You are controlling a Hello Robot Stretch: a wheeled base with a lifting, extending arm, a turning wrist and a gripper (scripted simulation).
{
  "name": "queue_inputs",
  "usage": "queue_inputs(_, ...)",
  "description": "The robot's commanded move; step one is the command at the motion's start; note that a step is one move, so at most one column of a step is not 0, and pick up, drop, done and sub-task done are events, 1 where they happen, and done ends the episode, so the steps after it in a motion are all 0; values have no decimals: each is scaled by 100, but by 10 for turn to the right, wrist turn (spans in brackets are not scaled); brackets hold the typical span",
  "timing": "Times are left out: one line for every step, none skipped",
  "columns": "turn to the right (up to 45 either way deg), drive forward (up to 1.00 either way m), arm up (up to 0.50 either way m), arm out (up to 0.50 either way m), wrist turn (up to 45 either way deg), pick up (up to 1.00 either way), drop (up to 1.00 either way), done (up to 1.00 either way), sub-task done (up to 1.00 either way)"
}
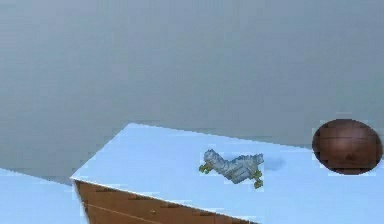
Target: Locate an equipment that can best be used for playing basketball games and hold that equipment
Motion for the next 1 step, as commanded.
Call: queue_inputs(240, 0, 0, 0, 0, 0, 0, 0, 0)
